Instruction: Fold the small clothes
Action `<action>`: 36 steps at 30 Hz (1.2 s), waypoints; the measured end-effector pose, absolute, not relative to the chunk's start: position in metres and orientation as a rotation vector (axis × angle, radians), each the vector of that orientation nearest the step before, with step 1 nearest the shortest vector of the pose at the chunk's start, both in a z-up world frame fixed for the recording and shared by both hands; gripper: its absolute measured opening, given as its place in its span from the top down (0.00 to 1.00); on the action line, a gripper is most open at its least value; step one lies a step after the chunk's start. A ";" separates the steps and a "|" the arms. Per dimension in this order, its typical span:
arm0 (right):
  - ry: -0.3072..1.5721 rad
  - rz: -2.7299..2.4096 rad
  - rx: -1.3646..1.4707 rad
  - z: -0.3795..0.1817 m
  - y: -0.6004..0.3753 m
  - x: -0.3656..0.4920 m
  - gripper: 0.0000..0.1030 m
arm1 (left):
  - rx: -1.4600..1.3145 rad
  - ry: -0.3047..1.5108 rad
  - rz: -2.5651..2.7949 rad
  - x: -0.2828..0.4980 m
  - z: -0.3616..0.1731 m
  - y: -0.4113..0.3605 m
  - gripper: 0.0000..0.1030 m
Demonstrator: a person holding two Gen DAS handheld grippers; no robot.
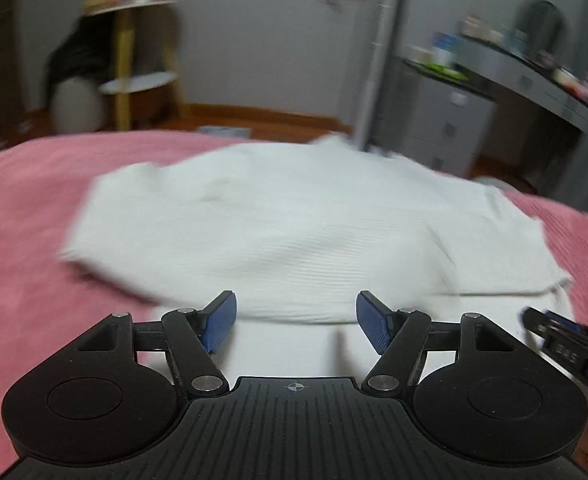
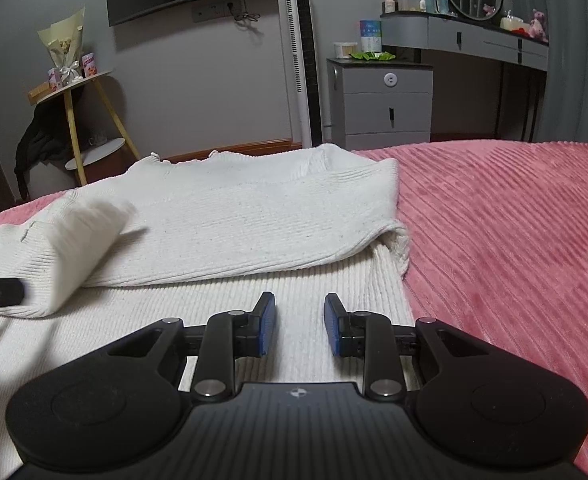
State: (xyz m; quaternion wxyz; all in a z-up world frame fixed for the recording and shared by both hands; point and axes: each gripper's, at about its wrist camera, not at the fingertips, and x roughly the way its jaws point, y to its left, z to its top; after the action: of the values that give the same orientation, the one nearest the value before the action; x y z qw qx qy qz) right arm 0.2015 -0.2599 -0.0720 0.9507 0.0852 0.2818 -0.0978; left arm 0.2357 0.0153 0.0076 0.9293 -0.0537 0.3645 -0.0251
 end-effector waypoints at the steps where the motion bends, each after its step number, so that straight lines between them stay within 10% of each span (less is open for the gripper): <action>1: 0.572 -0.196 0.168 -0.071 -0.258 0.202 0.75 | -0.126 0.751 -0.005 0.233 0.009 0.026 0.30; 23: 0.695 0.071 0.491 -0.070 -0.206 0.258 0.64 | -0.206 0.822 0.140 0.241 -0.020 0.088 0.30; 29: 0.696 0.082 0.435 -0.060 -0.199 0.263 0.93 | -0.214 0.813 0.149 0.241 -0.020 0.091 0.30; 36: 0.478 -0.020 0.140 -0.009 -0.194 0.239 0.94 | -0.219 0.798 0.179 0.242 -0.019 0.096 0.30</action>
State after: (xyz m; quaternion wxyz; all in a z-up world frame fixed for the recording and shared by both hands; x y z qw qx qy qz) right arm 0.2394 -0.1938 -0.0088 0.9691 0.0693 0.2364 -0.0097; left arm 0.2423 0.0955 -0.0191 0.9117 -0.1061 0.3872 0.0869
